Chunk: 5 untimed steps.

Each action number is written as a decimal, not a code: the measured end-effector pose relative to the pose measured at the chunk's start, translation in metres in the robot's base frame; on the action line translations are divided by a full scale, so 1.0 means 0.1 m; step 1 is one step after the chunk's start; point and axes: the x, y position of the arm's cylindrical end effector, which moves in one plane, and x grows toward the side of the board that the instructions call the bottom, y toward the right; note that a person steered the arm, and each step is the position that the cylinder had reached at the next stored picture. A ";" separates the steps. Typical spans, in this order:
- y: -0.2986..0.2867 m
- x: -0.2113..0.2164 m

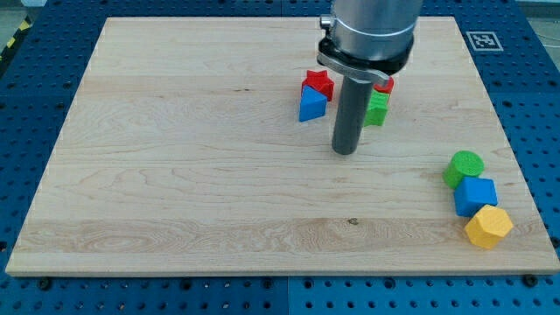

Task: Push the green star into the green circle

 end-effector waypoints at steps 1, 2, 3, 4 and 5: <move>-0.18 -0.17; -0.25 -0.45; -0.19 -0.68; -0.05 -0.68; 0.28 -0.68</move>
